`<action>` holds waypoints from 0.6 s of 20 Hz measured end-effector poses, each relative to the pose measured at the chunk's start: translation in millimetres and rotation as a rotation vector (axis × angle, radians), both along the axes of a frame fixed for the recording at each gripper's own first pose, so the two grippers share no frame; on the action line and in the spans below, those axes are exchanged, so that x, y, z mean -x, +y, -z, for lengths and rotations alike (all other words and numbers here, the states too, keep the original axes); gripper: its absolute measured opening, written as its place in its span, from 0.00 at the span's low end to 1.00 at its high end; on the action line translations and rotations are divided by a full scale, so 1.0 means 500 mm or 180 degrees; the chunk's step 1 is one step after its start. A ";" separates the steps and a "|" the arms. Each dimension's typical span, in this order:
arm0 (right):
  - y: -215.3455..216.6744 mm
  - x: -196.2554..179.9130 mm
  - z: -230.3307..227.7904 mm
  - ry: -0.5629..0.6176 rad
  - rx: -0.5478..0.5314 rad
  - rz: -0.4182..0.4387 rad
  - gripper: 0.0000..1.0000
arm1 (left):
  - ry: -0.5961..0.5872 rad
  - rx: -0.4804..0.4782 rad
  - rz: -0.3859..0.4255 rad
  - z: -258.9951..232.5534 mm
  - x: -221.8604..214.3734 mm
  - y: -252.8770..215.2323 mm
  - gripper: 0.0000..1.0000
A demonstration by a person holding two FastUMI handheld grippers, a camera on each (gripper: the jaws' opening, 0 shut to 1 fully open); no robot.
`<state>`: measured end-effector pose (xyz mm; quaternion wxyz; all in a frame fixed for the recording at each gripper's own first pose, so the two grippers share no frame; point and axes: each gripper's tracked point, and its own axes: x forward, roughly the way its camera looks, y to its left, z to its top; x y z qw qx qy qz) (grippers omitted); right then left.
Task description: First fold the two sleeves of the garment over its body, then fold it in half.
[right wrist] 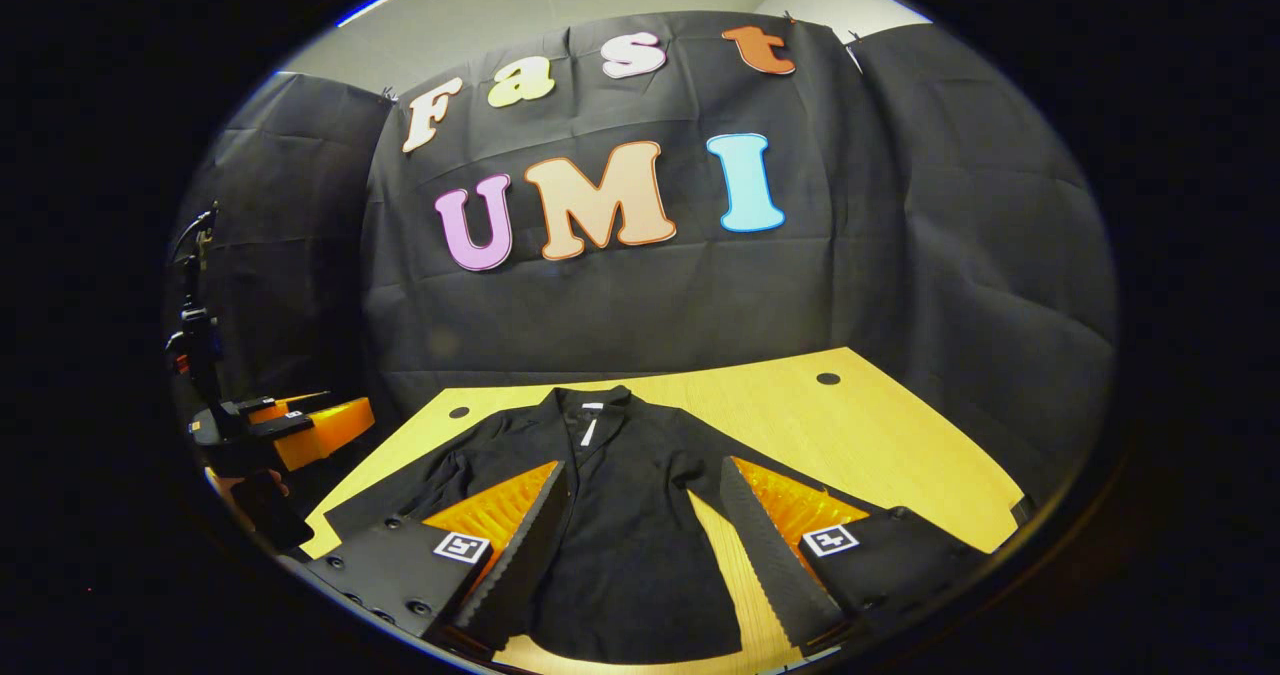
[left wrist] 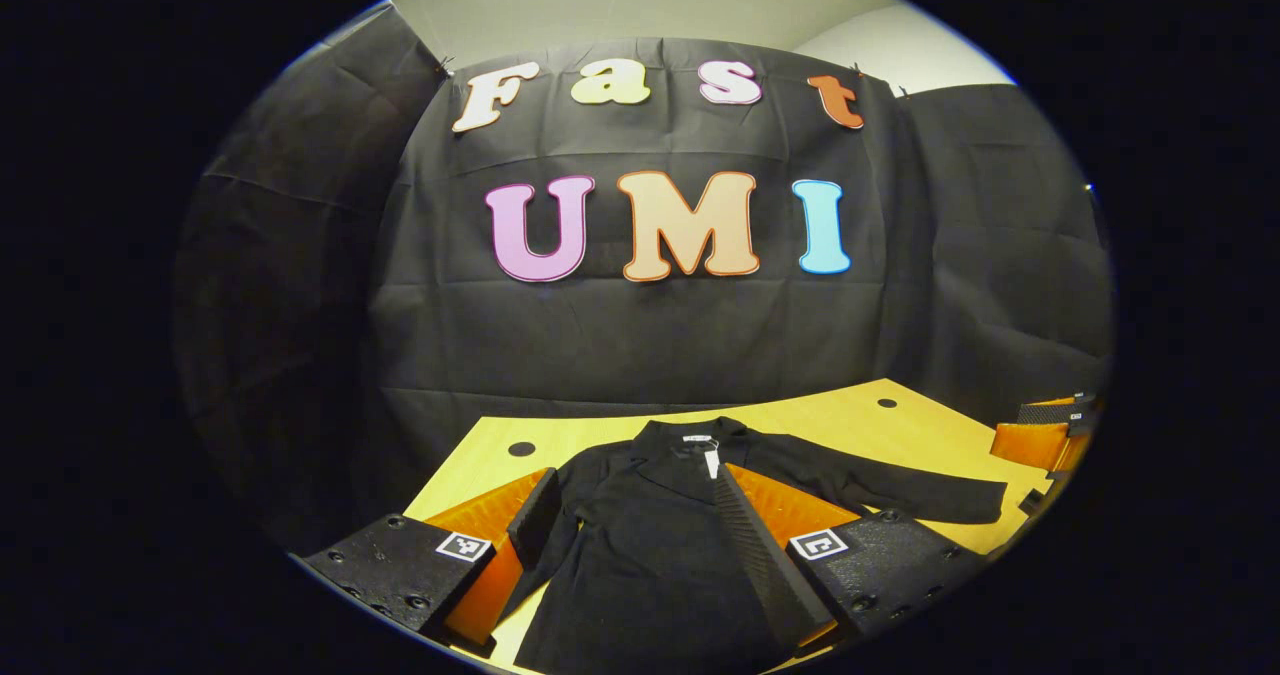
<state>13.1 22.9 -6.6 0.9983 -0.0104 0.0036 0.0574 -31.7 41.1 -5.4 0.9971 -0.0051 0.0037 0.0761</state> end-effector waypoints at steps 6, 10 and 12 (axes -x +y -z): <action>-0.043 -0.007 -0.007 -0.0020 -0.0036 0.0100 0.97 | -0.0010 0.0039 -0.0078 0.004 0.008 0.010 0.92; -0.141 -0.019 -0.033 -0.0118 -0.0177 0.0374 0.98 | -0.0024 0.0072 -0.0175 0.005 0.018 0.022 0.92; -0.202 -0.026 -0.037 -0.0124 -0.0250 0.0527 0.93 | -0.0024 0.0075 -0.0245 0.007 0.027 0.030 0.92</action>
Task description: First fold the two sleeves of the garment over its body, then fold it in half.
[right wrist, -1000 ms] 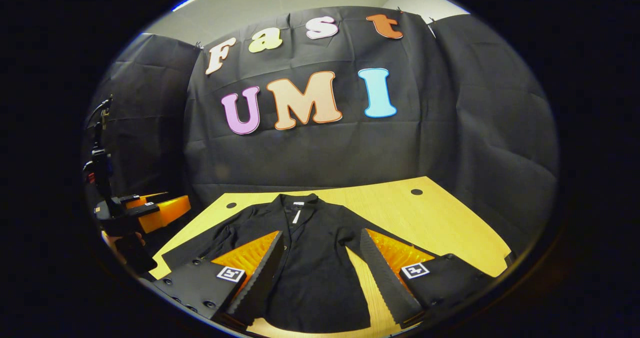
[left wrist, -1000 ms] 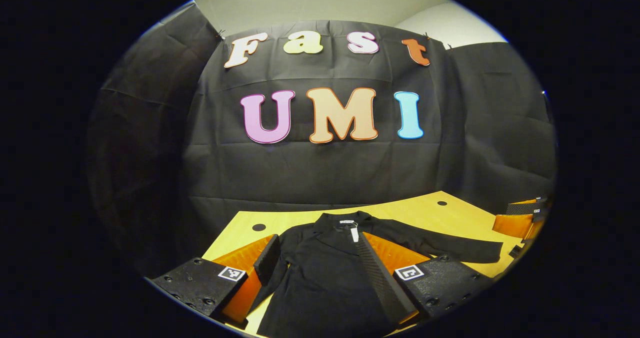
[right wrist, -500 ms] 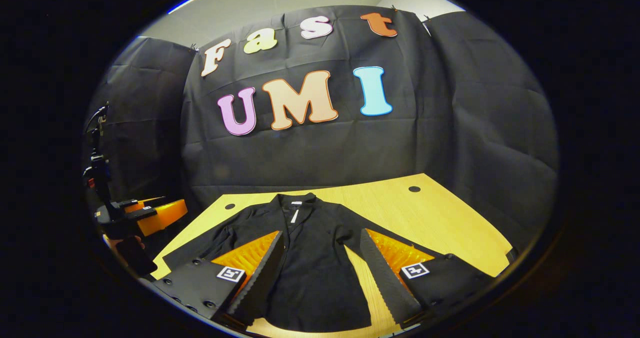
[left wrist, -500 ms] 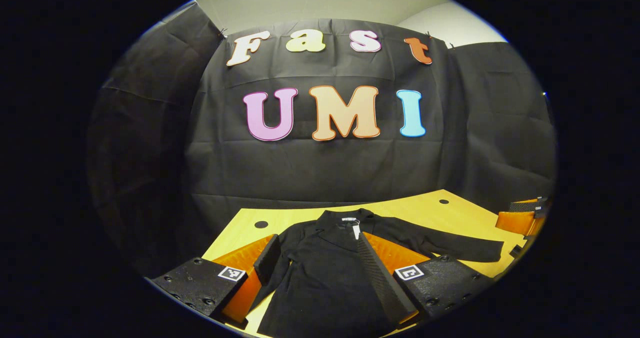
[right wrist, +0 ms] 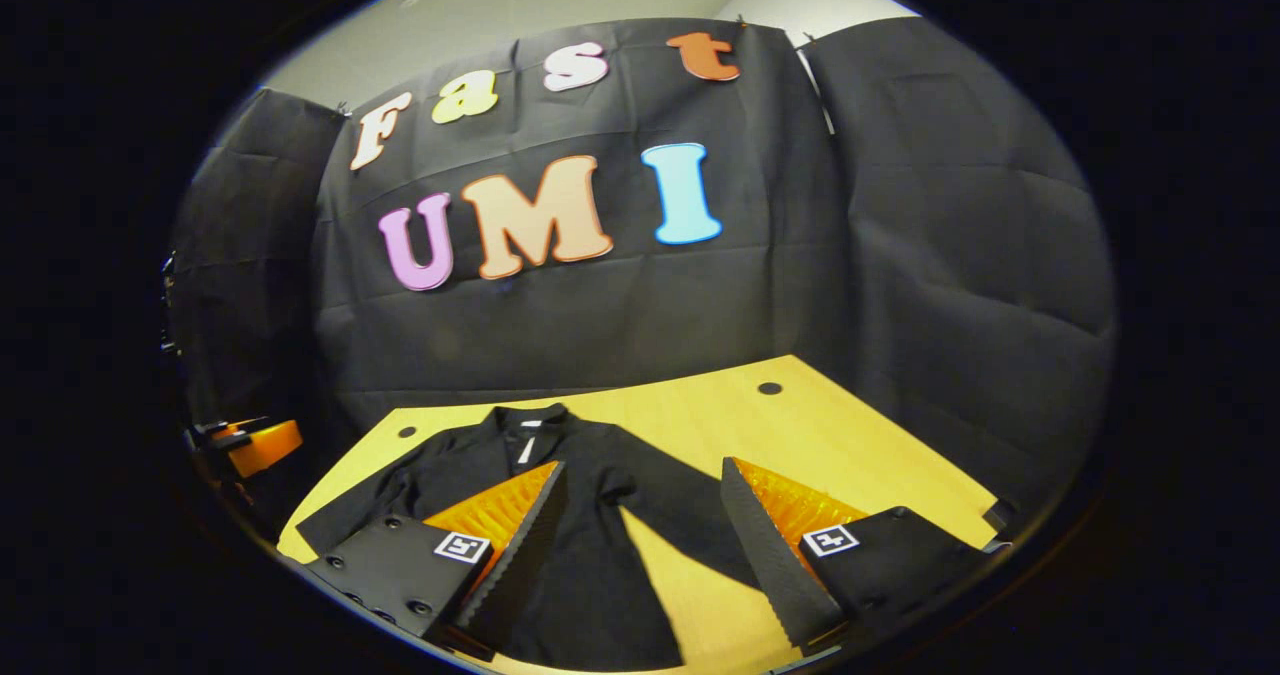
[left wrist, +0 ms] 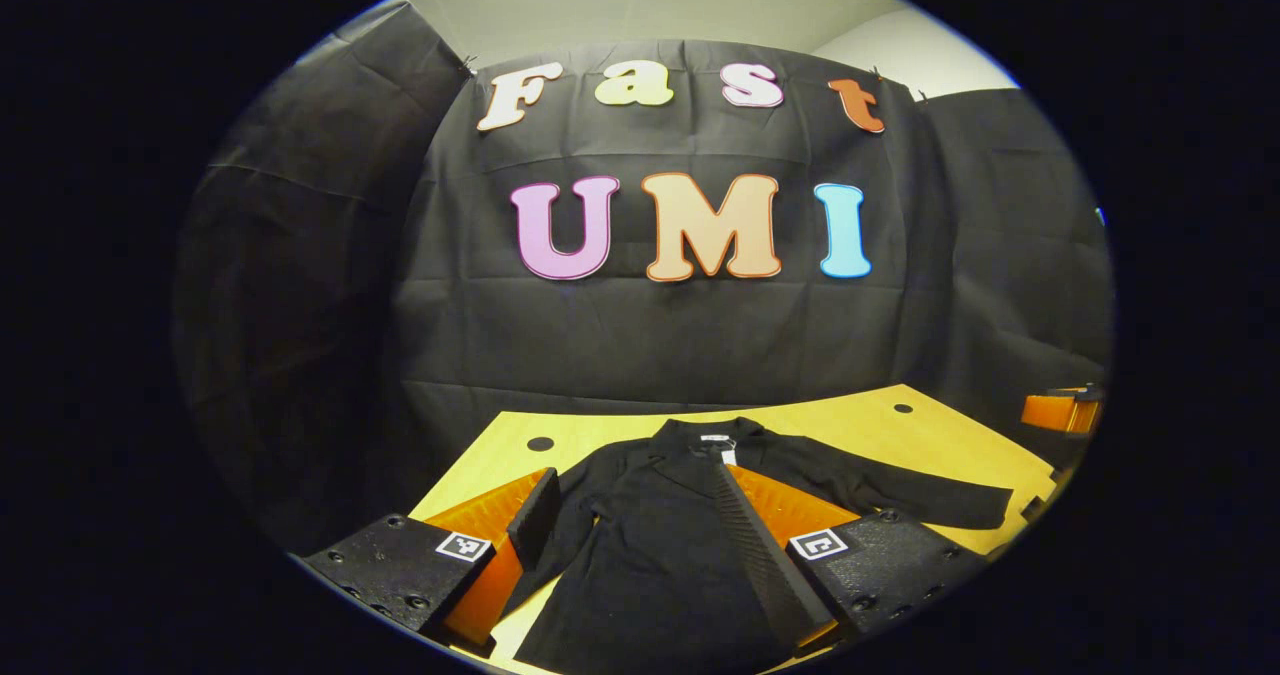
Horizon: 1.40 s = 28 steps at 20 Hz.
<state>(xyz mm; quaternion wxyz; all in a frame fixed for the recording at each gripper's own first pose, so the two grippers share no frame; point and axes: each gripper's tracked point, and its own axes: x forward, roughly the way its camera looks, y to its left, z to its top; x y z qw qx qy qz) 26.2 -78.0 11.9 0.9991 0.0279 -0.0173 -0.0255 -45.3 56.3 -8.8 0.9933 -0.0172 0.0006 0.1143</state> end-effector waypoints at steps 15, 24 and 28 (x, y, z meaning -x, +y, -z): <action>-0.265 -0.092 0.164 0.0671 -0.0164 0.0533 0.93 | 0.0195 0.0079 -0.0685 0.040 0.071 0.074 0.92; -0.333 -0.144 0.343 0.1468 -0.0068 0.0534 0.98 | 0.0278 0.0025 -0.0867 0.051 0.111 0.068 0.93; -0.340 -0.163 0.377 0.1648 0.0024 0.0471 0.93 | 0.0323 0.0018 -0.0891 0.066 0.122 0.058 0.92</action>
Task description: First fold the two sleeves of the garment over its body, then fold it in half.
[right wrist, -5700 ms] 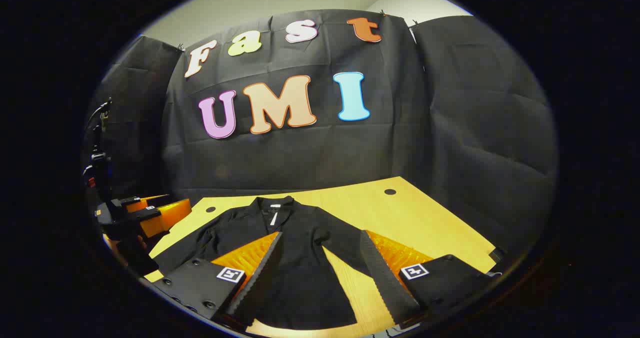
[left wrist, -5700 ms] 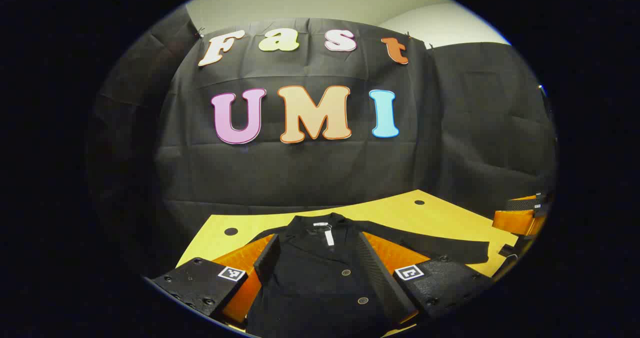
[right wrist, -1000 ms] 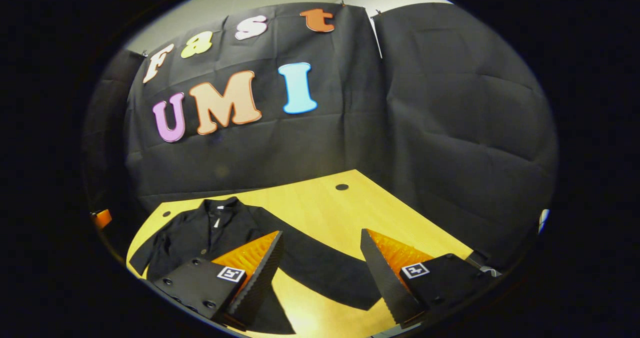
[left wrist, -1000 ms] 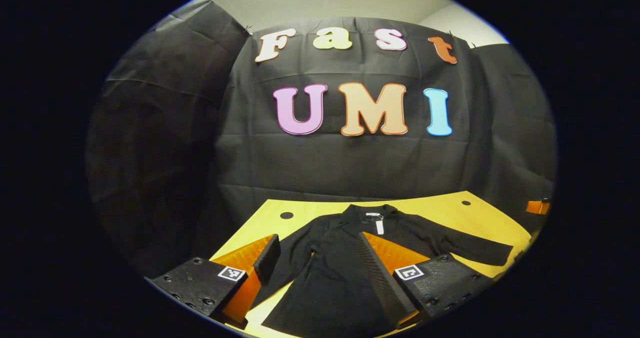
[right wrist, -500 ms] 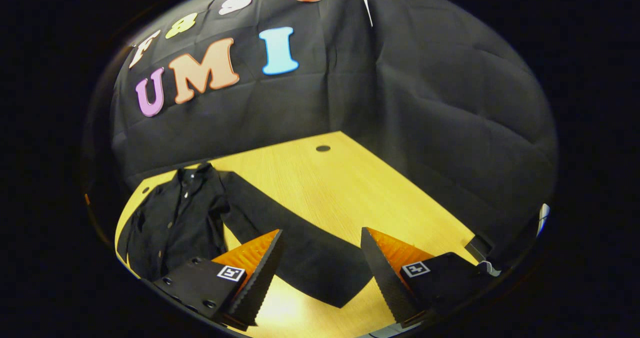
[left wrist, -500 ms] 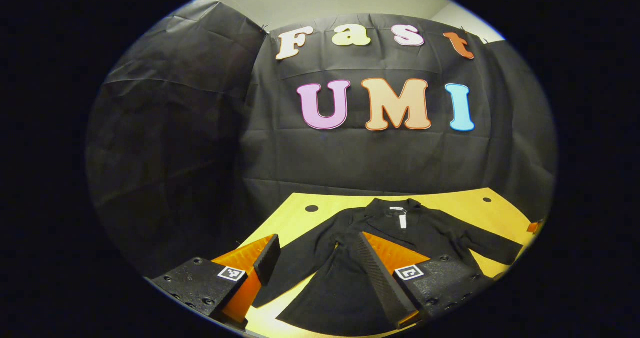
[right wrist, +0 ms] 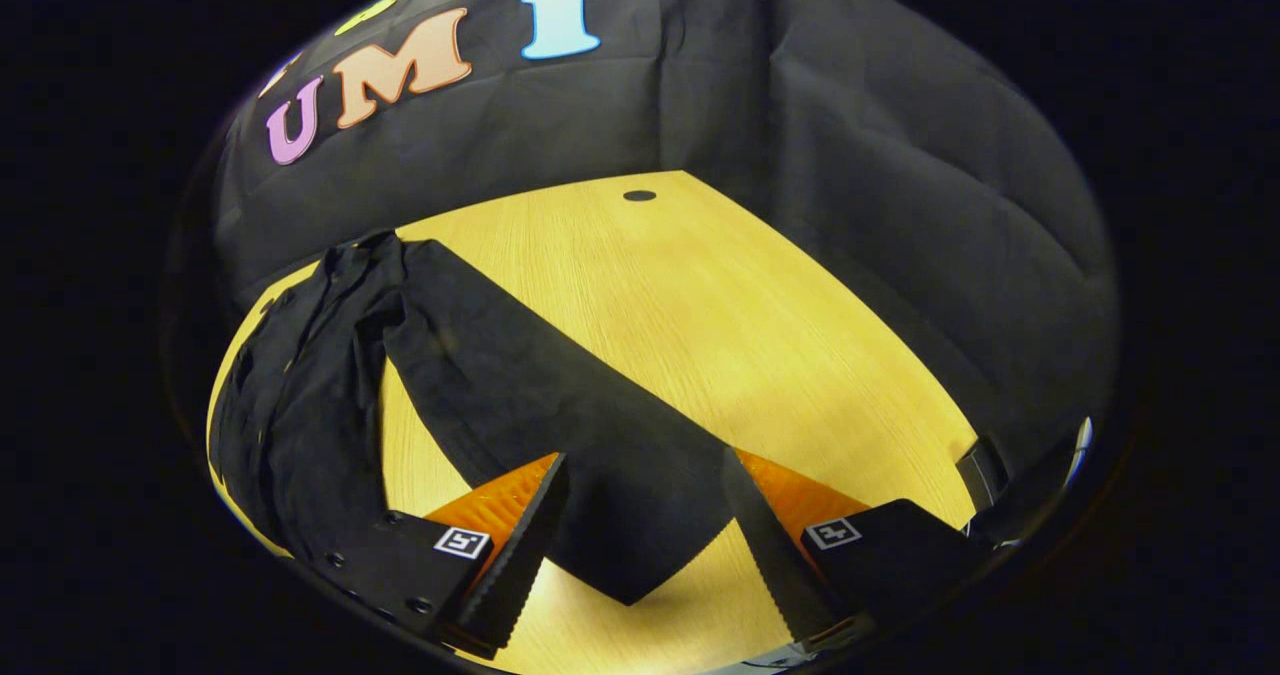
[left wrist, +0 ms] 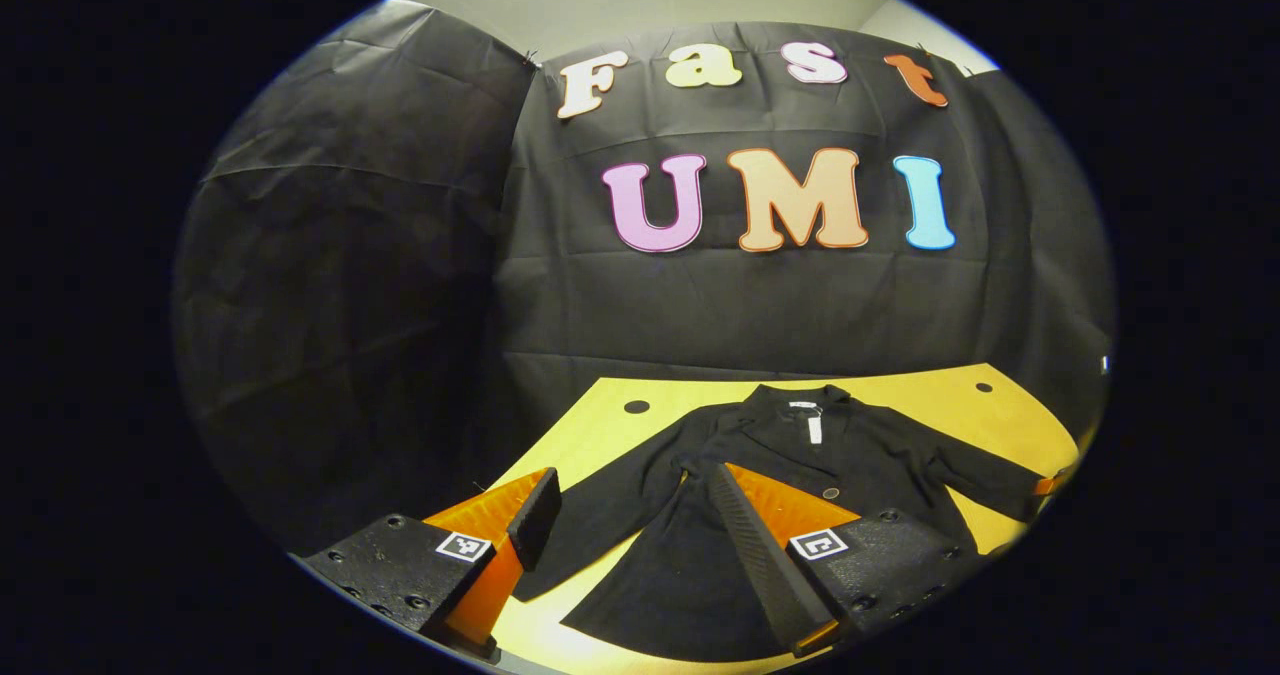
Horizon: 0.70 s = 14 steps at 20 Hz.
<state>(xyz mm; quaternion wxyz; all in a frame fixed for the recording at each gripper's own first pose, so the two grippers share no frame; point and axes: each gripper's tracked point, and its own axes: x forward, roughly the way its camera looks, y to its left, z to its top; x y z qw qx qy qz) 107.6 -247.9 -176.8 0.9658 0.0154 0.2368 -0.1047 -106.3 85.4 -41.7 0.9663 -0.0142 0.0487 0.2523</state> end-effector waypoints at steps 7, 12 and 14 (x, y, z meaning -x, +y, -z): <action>0.006 -0.007 0.041 0.0267 0.0148 -0.0165 0.99 | 0.0055 -0.0031 -0.0039 0.008 0.016 -0.004 0.92; 0.004 -0.006 0.042 0.0220 0.0075 -0.0158 0.99 | 0.0102 0.0009 0.0014 0.026 0.010 -0.017 0.92; 0.007 -0.007 0.042 0.0205 0.0034 -0.0127 0.96 | 0.0119 0.0052 0.0049 0.033 0.007 -0.025 0.93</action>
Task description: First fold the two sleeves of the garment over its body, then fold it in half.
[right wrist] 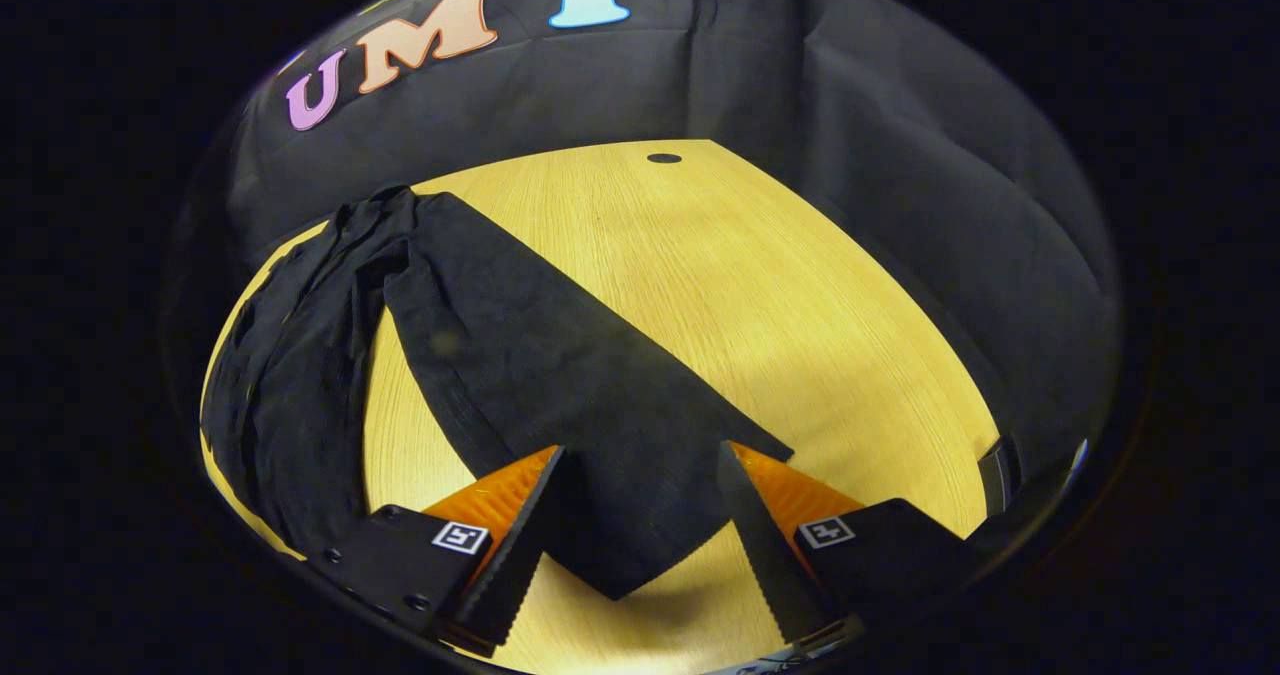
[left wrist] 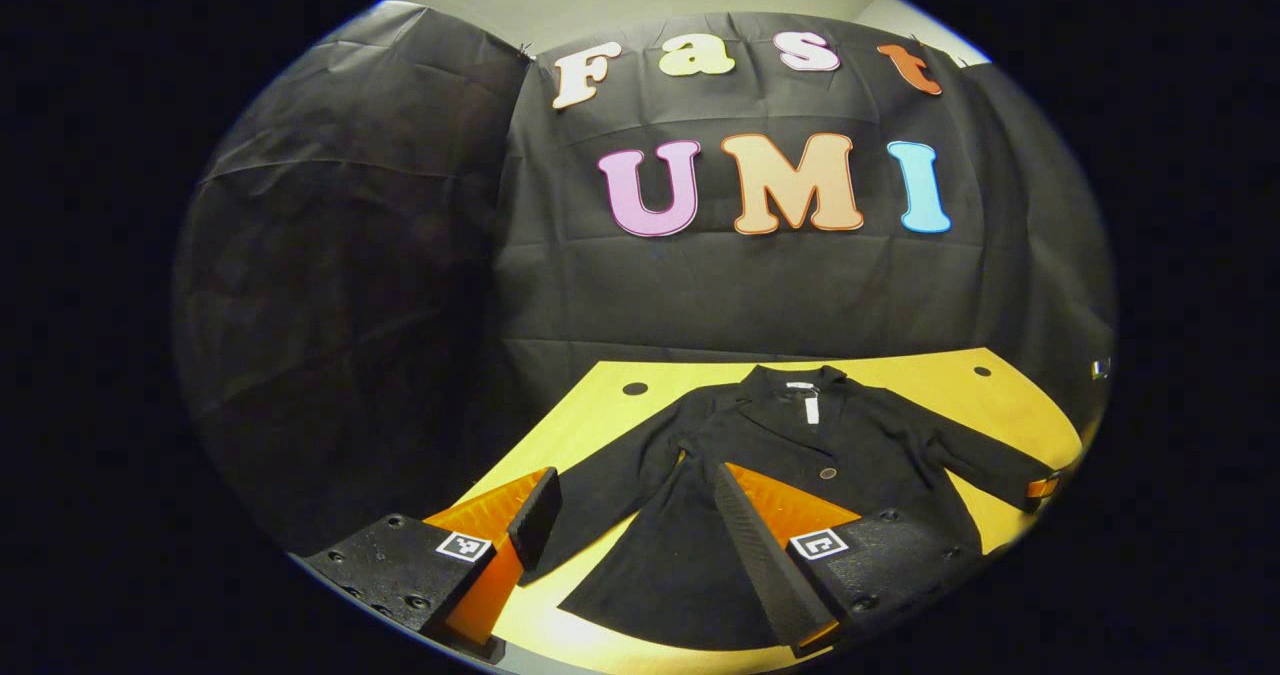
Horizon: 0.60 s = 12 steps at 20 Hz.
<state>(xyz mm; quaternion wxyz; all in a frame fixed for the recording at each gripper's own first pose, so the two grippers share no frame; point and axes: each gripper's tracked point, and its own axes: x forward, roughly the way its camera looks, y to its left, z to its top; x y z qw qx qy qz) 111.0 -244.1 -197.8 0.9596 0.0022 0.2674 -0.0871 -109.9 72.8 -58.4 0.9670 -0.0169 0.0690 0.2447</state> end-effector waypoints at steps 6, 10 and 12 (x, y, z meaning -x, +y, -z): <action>0.007 0.006 0.000 0.0029 -0.0044 0.0066 0.77 | -0.0016 0.0117 0.0087 0.013 -0.008 -0.020 0.92; 0.025 0.001 0.005 0.0012 -0.0088 0.0103 0.50 | -0.0030 0.0114 0.0107 0.012 -0.011 -0.017 0.93; 0.034 -0.001 0.002 -0.0022 -0.0096 0.0097 0.37 | -0.0028 0.0120 0.0111 0.014 -0.010 -0.014 0.93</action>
